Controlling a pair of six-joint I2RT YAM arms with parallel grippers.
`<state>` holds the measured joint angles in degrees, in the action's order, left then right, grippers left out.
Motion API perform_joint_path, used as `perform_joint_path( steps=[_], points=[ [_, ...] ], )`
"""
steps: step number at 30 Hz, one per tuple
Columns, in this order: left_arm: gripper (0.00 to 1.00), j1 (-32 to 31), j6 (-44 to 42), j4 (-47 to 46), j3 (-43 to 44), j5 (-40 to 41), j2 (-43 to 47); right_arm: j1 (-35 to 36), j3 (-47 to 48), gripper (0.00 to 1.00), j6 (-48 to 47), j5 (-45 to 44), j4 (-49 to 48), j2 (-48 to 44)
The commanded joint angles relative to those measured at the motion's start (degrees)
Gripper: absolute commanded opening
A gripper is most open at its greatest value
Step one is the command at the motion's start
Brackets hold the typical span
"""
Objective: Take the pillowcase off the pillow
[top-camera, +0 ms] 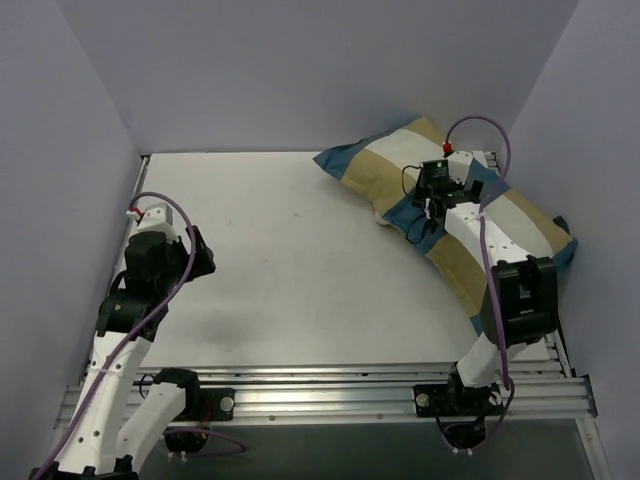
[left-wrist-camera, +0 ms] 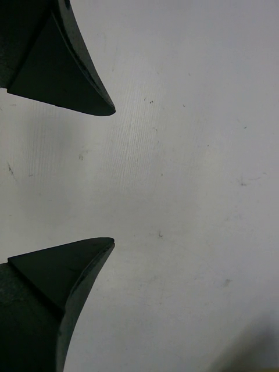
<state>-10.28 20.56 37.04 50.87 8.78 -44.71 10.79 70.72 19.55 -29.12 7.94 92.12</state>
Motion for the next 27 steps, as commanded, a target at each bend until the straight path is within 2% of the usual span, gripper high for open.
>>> perform_joint_path(
  steps=[1, 3, 4, 6, 7, 9, 10, 13, 17, 18, 21, 24, 27],
  points=[
    [0.94, 3.5, 0.1, -4.5, -0.3, -2.5, 2.3, -0.2, 4.6, 0.97, -1.4, -1.7, -3.1, 7.9],
    [0.94, 4.5, 0.3, -5.0, -0.9, -2.8, 3.2, -0.2, 5.3, 0.83, -1.3, -1.3, -2.7, 12.6],
    [0.94, 4.7, 0.3, -5.4, -1.0, -3.4, 3.9, -0.2, 5.1, 0.64, -1.2, 0.5, -2.6, 13.6],
    [0.94, 4.9, 0.3, -5.9, -1.4, -3.8, 4.4, -0.1, 4.2, 0.41, -1.0, 2.7, -3.1, 14.6],
    [0.94, 5.0, 0.3, -5.9, -1.5, -3.8, 4.6, 0.3, 2.6, 0.18, -1.3, 5.7, -3.5, 14.3],
    [0.94, 5.2, 0.3, -5.7, -1.4, -3.5, 4.5, 1.1, 1.1, 0.03, -1.7, 8.8, -4.1, 12.7],
    [0.94, 5.4, 0.3, -5.7, -1.4, -3.6, 4.4, 1.8, 0.3, 0.00, -1.8, 9.9, -4.0, 11.9],
    [0.94, 5.7, 0.4, -6.0, -1.5, -4.4, 4.1, 7.6, -1.8, 0.00, -4.5, 12.4, -3.4, 8.4],
    [0.95, 6.0, 0.4, -6.1, -1.5, -5.3, 4.1, 17.8, -2.8, 0.00, -9.0, 19.3, -1.7, 4.6],
    [0.94, 6.1, 0.4, -6.2, -1.5, -5.4, 4.1, 22.1, -3.0, 0.00, -10.8, 22.7, -1.0, 3.1],
    [0.95, 6.1, 0.4, -6.4, -1.7, -6.0, 4.2, 30.3, -3.3, 0.00, -13.4, 25.2, 1.0, 0.7],
    [0.94, 6.2, 0.4, -6.8, -1.9, -7.0, 3.8, 35.1, -4.2, 0.00, -14.6, 25.6, 3.0, -1.8],
    [0.94, 6.2, 0.2, -7.3, -1.9, -8.5, 3.8, 36.7, -5.9, 0.00, -15.2, 26.3, 3.1, -5.7]
  ],
)
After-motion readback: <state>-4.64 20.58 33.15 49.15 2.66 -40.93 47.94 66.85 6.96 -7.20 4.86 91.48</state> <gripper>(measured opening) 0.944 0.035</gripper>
